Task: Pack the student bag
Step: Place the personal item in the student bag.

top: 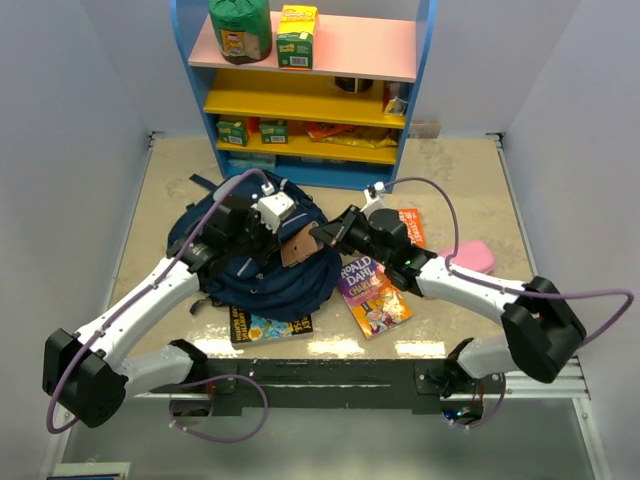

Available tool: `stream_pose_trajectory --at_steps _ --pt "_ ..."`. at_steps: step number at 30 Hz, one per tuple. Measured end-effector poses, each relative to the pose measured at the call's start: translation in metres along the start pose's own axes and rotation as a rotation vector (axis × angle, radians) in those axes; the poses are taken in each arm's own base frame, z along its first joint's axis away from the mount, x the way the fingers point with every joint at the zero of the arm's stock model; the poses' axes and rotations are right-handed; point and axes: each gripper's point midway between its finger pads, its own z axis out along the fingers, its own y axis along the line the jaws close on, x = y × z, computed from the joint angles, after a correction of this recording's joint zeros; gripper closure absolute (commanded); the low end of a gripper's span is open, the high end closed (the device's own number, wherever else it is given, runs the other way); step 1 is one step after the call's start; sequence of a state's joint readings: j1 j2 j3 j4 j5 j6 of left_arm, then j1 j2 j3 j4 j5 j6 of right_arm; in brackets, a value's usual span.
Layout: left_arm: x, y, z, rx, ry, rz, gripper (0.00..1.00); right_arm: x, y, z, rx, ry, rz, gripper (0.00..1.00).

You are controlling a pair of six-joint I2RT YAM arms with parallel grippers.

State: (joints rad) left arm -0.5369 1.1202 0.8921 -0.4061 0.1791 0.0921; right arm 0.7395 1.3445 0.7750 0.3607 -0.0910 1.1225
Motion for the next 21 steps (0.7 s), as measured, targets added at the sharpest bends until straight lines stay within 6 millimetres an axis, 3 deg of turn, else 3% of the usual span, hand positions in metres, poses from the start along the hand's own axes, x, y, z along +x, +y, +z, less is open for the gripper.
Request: stream_pose_trajectory --at_steps 6,9,13,18,21 --pt "0.000 -0.006 -0.004 0.029 -0.004 -0.001 1.00 0.014 -0.056 0.018 0.103 -0.035 0.079 1.00" --pt "-0.001 -0.010 -0.005 0.050 -0.008 -0.001 1.00 0.022 -0.072 0.024 0.147 -0.048 0.106 1.00" --pt "0.000 -0.018 -0.006 0.093 -0.007 -0.003 1.00 0.039 -0.070 0.034 0.161 -0.049 0.110 1.00" --pt "-0.001 -0.025 -0.007 0.139 -0.011 0.004 1.00 0.063 -0.052 0.059 0.146 -0.029 0.088 1.00" --pt "0.001 -0.025 -0.007 0.140 -0.005 0.006 1.00 0.075 -0.048 0.064 0.141 -0.015 0.061 0.63"
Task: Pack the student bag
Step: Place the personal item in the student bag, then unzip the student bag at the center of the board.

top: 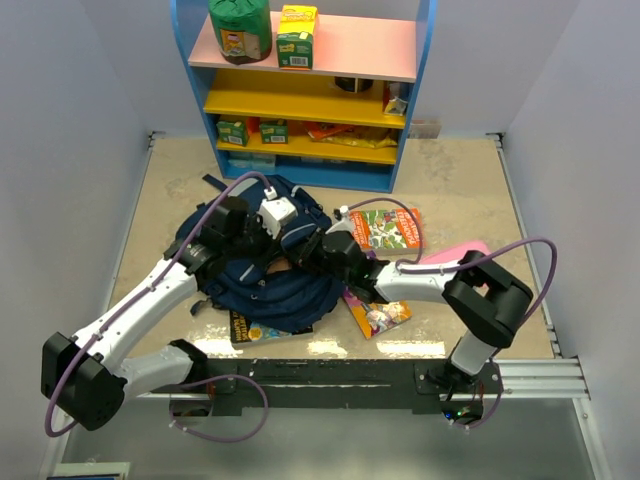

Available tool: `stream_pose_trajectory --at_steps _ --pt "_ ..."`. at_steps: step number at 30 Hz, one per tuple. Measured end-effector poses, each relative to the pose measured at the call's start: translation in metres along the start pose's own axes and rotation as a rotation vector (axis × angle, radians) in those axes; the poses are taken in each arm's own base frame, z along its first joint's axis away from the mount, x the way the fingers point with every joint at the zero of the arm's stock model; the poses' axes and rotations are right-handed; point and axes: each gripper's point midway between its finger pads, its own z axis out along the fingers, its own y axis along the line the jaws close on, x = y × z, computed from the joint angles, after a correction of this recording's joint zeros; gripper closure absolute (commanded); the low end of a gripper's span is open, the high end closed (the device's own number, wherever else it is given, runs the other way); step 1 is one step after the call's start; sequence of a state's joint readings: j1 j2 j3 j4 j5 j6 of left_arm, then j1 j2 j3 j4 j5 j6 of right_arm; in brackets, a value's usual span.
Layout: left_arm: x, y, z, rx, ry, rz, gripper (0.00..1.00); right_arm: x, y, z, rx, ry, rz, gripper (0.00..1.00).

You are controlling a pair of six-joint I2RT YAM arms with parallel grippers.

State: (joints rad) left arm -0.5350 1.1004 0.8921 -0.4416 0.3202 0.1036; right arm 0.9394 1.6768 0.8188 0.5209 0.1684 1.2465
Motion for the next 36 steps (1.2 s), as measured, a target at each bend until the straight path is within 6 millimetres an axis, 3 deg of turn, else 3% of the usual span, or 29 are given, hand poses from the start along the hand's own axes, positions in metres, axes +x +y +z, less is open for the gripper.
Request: stream_pose_trajectory --at_steps 2,6,9,10,12,13,16,19,23,30,33,36 --pt "0.000 0.000 0.000 0.001 0.001 0.008 1.00 0.005 0.000 -0.001 0.000 0.004 -0.022 0.43" --pt "-0.002 0.002 0.000 -0.003 -0.008 0.021 1.00 0.003 0.005 -0.012 -0.015 -0.010 -0.072 0.36" --pt "-0.002 0.002 0.000 -0.001 -0.007 0.032 0.80 -0.003 0.008 -0.031 -0.022 -0.029 -0.117 0.37" --pt "-0.001 0.002 -0.001 0.000 -0.004 0.039 0.68 -0.007 0.010 -0.040 -0.026 -0.043 -0.132 0.37" --pt "0.001 0.001 0.001 0.009 0.005 0.052 0.56 -0.013 0.016 -0.052 -0.037 -0.070 -0.155 0.40" --pt "0.000 0.002 0.001 0.014 0.010 0.059 0.44 -0.016 0.020 -0.060 -0.042 -0.089 -0.171 0.41" --pt "-0.016 0.009 -0.001 0.028 0.002 0.059 0.32 -0.012 0.031 -0.089 -0.065 -0.130 -0.210 0.41" --pt "-0.041 0.032 -0.012 -0.007 -0.054 0.049 0.33 0.009 0.030 -0.104 -0.046 -0.125 -0.269 0.41" --pt "-0.052 0.043 -0.030 0.006 -0.094 0.084 0.35 0.060 0.018 -0.105 0.054 -0.058 -0.440 0.41" --pt "-0.005 0.050 -0.050 0.075 0.020 0.155 0.38 0.137 0.027 -0.084 0.161 0.020 -0.665 0.41" --pt "0.023 0.046 -0.055 0.091 0.078 0.186 0.38 0.149 0.028 -0.068 0.212 0.010 -0.717 0.43" --pt "0.043 0.041 -0.060 0.104 0.113 0.204 0.38 0.148 0.020 -0.056 0.286 -0.018 -0.776 0.46"
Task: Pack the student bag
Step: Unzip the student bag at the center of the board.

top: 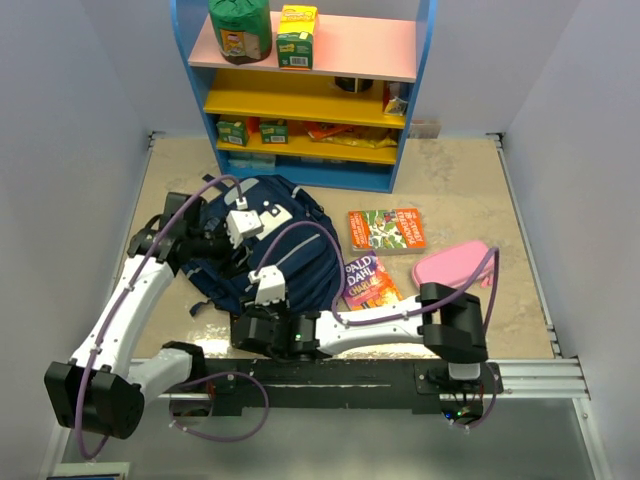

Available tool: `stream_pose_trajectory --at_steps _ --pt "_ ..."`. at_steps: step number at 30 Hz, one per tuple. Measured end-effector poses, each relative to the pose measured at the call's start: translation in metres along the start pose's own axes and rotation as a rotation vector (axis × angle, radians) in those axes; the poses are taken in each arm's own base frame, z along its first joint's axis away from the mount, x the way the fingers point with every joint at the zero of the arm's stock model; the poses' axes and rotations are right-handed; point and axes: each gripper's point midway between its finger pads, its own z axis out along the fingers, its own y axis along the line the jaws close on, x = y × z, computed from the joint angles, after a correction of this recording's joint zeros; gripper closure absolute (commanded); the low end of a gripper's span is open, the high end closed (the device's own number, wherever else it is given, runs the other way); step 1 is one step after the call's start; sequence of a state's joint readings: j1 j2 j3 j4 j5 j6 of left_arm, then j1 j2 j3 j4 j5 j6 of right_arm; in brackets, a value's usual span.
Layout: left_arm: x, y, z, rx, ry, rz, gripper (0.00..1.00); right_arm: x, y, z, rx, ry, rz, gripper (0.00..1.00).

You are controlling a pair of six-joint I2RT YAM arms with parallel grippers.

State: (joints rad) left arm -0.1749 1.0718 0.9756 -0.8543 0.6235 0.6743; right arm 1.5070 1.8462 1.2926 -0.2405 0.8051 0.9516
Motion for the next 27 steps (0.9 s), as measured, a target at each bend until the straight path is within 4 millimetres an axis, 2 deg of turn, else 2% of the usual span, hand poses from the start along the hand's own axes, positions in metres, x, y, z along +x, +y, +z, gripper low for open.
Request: stream_pose_trajectory --at_steps 5,10,17,20,25,27 --pt "0.007 -0.002 -0.002 -0.001 0.009 0.029 0.38 0.003 -0.008 0.011 0.112 -0.008 -0.071 0.48" --pt "0.011 0.001 -0.002 -0.005 0.013 0.033 0.34 0.004 -0.022 0.010 0.167 -0.010 -0.109 0.51" --pt "0.026 0.025 -0.005 -0.015 0.029 -0.006 0.34 0.000 -0.026 0.011 0.181 -0.024 -0.130 0.54" --pt "0.029 0.029 -0.005 -0.006 0.032 -0.016 0.34 -0.001 -0.028 0.015 0.189 -0.025 -0.134 0.57" --pt "0.024 0.027 -0.010 -0.018 0.010 0.012 0.36 -0.007 -0.034 0.025 0.206 -0.033 -0.119 0.62" --pt "0.021 0.028 -0.012 -0.028 -0.001 0.011 0.31 -0.009 -0.036 0.029 0.209 -0.034 -0.116 0.65"
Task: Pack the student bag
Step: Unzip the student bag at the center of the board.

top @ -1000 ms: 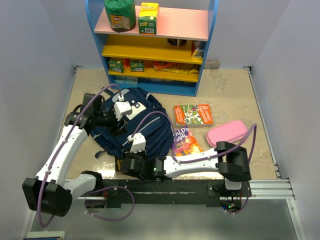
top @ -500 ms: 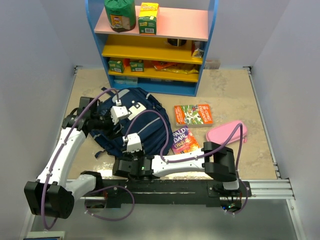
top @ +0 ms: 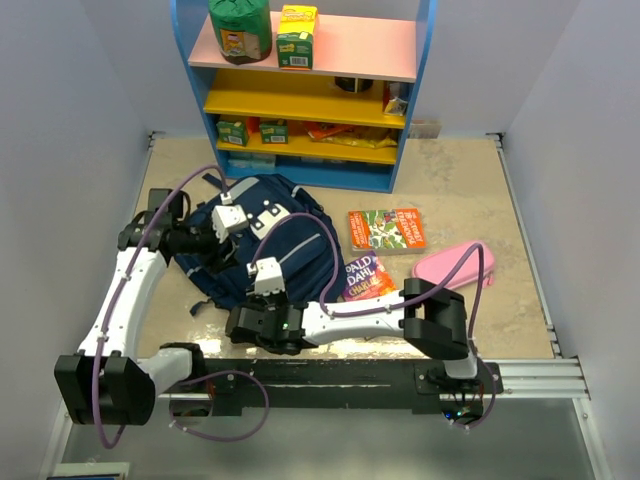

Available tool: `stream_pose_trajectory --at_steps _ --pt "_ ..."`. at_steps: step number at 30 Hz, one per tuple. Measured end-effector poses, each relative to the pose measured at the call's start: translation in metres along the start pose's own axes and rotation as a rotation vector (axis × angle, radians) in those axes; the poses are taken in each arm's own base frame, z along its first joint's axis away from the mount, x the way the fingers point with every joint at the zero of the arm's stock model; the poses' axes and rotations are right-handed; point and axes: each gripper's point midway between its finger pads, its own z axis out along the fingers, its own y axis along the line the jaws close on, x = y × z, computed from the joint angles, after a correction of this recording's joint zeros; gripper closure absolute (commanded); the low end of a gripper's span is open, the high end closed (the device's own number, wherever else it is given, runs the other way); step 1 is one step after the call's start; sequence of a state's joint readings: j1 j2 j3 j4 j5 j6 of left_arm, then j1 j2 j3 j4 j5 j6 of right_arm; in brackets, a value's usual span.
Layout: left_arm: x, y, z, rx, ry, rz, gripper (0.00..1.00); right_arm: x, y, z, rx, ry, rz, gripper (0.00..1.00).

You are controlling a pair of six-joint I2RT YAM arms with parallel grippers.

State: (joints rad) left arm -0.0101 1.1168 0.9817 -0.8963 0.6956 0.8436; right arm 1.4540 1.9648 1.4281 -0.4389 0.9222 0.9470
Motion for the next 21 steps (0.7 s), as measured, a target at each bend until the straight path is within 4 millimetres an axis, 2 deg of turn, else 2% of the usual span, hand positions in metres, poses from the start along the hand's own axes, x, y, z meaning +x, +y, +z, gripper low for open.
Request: stream_pose_trajectory --at_steps 6,7,10,11,14,19,21 --pt "-0.011 0.002 -0.006 -0.038 -0.041 -0.024 0.23 0.008 0.005 0.013 0.013 0.003 -0.024 0.68" --pt "-0.013 0.003 -0.007 -0.052 -0.052 -0.018 0.25 0.011 0.006 0.015 0.016 0.006 -0.029 0.69" --pt "-0.015 0.001 -0.009 -0.063 -0.069 0.002 0.31 0.015 0.005 0.017 0.021 0.010 -0.035 0.79" --pt "-0.012 -0.001 -0.007 -0.050 -0.063 0.001 0.32 0.015 0.006 0.017 0.020 0.009 -0.032 0.88" --pt "0.000 -0.002 0.004 -0.014 -0.040 -0.006 0.34 0.015 0.005 0.017 0.022 0.010 -0.028 1.00" --pt "0.035 -0.026 0.018 0.036 -0.015 0.053 0.36 0.011 0.003 0.014 0.019 0.004 -0.008 1.00" --pt "0.041 -0.037 0.018 0.049 -0.029 0.102 0.36 0.006 -0.001 0.010 0.008 0.000 0.008 1.00"
